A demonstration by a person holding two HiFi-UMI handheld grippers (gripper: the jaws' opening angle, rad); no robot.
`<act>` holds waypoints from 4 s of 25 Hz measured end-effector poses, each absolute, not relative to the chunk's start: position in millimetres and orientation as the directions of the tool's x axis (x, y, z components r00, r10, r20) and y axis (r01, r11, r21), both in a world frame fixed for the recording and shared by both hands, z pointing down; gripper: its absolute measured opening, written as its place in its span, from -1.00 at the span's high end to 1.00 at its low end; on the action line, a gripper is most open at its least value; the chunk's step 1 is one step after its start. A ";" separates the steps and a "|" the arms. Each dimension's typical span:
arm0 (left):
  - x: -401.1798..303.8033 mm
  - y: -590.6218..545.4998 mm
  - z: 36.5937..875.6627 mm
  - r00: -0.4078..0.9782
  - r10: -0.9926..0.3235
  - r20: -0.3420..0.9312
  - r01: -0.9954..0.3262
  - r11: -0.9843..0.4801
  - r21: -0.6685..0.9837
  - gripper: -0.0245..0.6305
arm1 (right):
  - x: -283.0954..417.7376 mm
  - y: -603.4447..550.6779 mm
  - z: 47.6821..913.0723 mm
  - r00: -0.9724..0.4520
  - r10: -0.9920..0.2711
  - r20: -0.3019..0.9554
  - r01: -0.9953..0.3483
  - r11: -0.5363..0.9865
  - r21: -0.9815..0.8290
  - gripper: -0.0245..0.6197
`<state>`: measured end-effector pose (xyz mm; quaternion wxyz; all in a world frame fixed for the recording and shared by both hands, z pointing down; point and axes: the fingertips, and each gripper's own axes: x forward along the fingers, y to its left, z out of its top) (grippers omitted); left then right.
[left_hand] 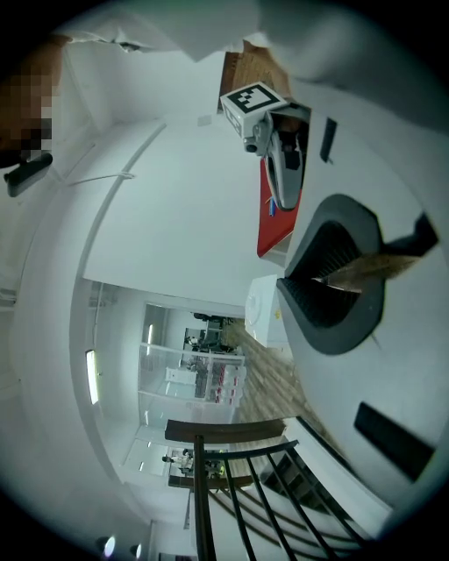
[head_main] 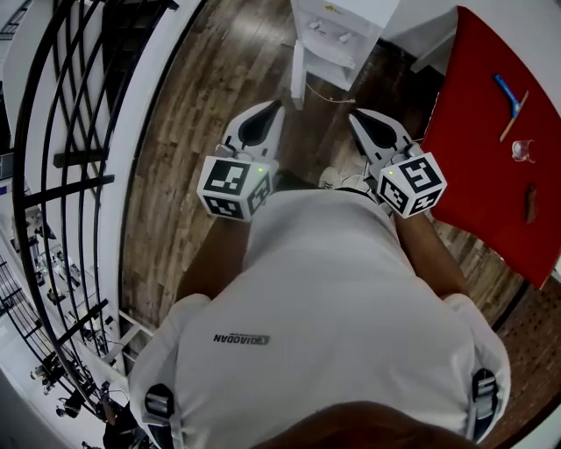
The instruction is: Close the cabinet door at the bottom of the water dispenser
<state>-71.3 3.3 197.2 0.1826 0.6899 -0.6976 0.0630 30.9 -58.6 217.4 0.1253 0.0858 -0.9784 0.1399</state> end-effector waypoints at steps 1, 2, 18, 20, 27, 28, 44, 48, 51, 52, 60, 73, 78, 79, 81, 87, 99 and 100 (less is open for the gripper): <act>-73.2 3.8 198.5 0.008 -0.937 0.349 -0.985 0.052 0.162 0.94 | 29.4 -59.5 219.9 -0.955 -0.123 0.270 -0.195 0.946 -0.258 0.85; -75.7 4.0 200.0 -0.002 -0.934 0.358 -0.985 0.064 0.162 0.94 | 27.1 -60.7 222.1 -0.956 -0.114 0.271 -0.188 0.946 -0.264 0.85; -131.0 -4.2 238.3 -0.018 -0.894 0.447 -0.986 0.090 0.142 0.94 | -24.8 -67.2 269.4 -0.929 -0.095 0.358 -0.209 0.932 -0.297 0.85; -144.8 -8.7 247.3 -0.016 -0.888 0.459 -0.987 0.086 0.133 0.94 | -36.5 -73.0 277.8 -0.920 -0.108 0.378 -0.228 0.930 -0.290 0.85; -188.4 -11.5 285.3 0.030 -0.867 0.497 -0.987 0.054 0.154 0.94 | -73.0 -81.7 322.0 -0.876 -0.170 0.451 -0.298 0.926 -0.232 0.85; -197.5 -12.6 289.0 0.036 -0.865 0.500 -0.987 0.047 0.151 0.94 | -79.2 -83.3 326.5 -0.869 -0.182 0.460 -0.312 0.923 -0.224 0.85; -307.0 -60.7 426.1 0.087 -0.814 0.574 -0.990 -0.007 0.139 0.94 | -159.8 -111.4 476.6 -0.708 -0.210 0.675 -0.425 0.889 -0.170 0.54; -301.3 -69.5 473.6 0.052 -0.795 0.604 -0.991 0.035 0.132 0.94 | -164.0 -118.8 536.4 -0.679 -0.202 0.706 -0.422 0.894 -0.151 0.52; -293.1 -75.5 503.1 0.018 -0.783 0.621 -0.988 0.081 0.131 0.94 | -166.3 -128.9 585.5 -0.667 -0.190 0.720 -0.424 0.892 -0.158 0.52; -290.2 -77.3 511.5 0.008 -0.781 0.624 -0.986 0.098 0.135 0.94 | -167.8 -132.4 602.4 -0.664 -0.184 0.725 -0.424 0.891 -0.161 0.52; -270.0 -101.3 586.5 -0.003 -0.802 0.597 -0.984 0.108 0.140 0.94 | -182.9 -130.7 708.3 -0.652 -0.103 0.751 -0.315 0.938 -0.144 0.39; -306.2 -172.1 704.6 0.036 -0.855 0.518 -0.995 0.020 0.103 0.94 | -193.0 -130.7 794.0 -0.666 -0.217 0.714 -0.338 0.941 -0.030 0.32; -310.1 -199.1 730.2 0.047 -0.879 0.474 -0.998 -0.018 0.065 0.94 | -193.5 -137.5 796.9 -0.700 -0.256 0.667 -0.307 0.951 0.042 0.32; -313.0 -203.4 733.8 0.045 -0.883 0.467 -0.998 -0.019 0.060 0.94 | -193.4 -138.7 798.0 -0.704 -0.263 0.660 -0.308 0.950 0.049 0.32; -316.8 -210.5 742.8 0.046 -0.885 0.464 -0.998 -0.022 0.058 0.94 | -193.0 -139.9 799.5 -0.715 -0.270 0.645 -0.314 0.948 0.048 0.31; -314.4 -218.9 760.8 0.060 -0.891 0.449 -0.998 -0.039 0.056 0.94 | -196.6 -136.2 799.0 -0.750 -0.272 0.603 -0.313 0.949 0.038 0.31; -308.7 -218.5 771.0 0.089 -0.910 0.404 -0.995 -0.064 0.075 0.94 | -187.0 -141.4 804.5 -0.717 -0.371 0.590 -0.394 0.914 0.097 0.31; -308.1 -218.9 770.8 0.091 -0.911 0.402 -0.995 -0.066 0.074 0.94 | -183.8 -143.5 804.6 -0.714 -0.379 0.589 -0.404 0.910 0.097 0.31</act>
